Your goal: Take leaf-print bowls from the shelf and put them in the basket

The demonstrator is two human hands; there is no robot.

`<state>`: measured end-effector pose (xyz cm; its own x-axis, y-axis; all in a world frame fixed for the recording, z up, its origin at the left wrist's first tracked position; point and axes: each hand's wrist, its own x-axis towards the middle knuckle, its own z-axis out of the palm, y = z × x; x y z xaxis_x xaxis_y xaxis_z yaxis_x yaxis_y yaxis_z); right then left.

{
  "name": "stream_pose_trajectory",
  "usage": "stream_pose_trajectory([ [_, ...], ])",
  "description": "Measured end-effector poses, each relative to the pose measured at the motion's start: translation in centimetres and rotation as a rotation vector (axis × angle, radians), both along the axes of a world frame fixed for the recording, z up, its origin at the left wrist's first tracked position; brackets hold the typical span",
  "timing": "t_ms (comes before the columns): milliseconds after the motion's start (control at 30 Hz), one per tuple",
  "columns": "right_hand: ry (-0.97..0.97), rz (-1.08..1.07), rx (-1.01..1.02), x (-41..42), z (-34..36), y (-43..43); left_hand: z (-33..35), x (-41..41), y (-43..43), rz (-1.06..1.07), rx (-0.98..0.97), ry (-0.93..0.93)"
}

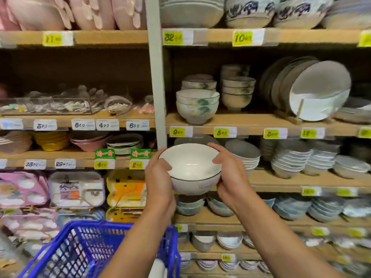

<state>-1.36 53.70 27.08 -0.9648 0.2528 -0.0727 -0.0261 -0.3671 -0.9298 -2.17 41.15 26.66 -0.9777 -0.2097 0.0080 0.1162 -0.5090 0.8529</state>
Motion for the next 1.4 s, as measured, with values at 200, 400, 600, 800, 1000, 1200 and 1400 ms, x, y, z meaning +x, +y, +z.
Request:
stream_pose_trajectory([
  [200,0.051,-0.127,0.003,2.9,2.1,8.9,1.9,1.4,9.1,-0.099,-0.002,-0.029],
  [400,0.084,-0.164,0.011,3.3,3.9,14.4,4.1,0.5,14.6,-0.189,-0.047,-0.044],
  [600,0.109,-0.203,0.042,0.6,5.1,17.2,5.6,-2.9,17.5,-0.229,-0.065,-0.058],
  [800,0.114,-0.235,0.069,-4.8,6.4,19.4,6.9,-8.6,19.7,-0.283,-0.048,-0.042],
  [1000,0.127,-0.313,0.047,-10.6,7.3,21.2,7.9,-14.3,21.7,-0.309,-0.042,0.008],
  [1200,0.067,-0.322,0.049,-14.7,6.8,22.7,7.3,-18.9,23.4,-0.321,-0.032,-0.011],
  [1400,0.024,-0.261,0.071,-17.7,6.7,24.3,6.8,-21.3,24.5,-0.246,-0.009,-0.093],
])
